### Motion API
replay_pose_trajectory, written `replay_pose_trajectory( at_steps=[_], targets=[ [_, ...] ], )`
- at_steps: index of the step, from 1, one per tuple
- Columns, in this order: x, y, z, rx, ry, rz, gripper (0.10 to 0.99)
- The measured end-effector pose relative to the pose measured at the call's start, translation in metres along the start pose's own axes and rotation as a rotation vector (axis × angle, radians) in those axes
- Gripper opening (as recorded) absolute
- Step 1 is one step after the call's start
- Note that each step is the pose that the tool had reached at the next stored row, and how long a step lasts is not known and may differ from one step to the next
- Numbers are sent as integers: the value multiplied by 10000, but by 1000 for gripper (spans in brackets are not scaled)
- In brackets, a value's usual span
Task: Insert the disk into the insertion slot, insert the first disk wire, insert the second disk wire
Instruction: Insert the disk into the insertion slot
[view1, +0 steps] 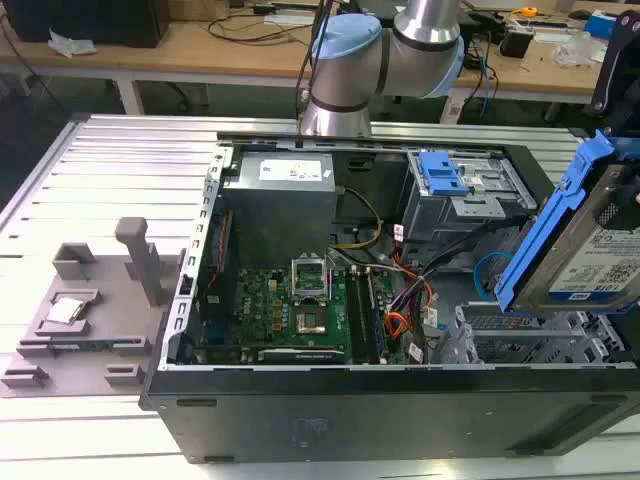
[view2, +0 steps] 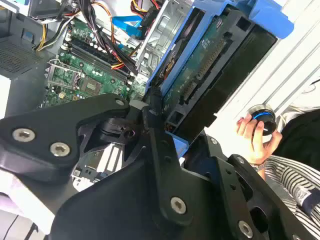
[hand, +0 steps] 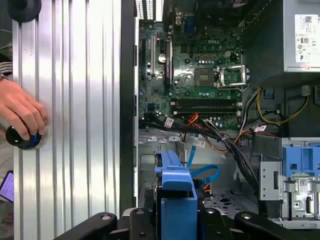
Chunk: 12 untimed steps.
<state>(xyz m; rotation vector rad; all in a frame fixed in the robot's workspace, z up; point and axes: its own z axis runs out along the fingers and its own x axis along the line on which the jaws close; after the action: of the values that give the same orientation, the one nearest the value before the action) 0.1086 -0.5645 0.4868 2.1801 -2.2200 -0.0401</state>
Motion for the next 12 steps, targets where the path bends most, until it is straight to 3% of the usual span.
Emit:
replay_pose_trajectory(
  at_steps=[12],
  targets=[
    [0, -3, 82, 0, 1, 0, 369]
  ],
)
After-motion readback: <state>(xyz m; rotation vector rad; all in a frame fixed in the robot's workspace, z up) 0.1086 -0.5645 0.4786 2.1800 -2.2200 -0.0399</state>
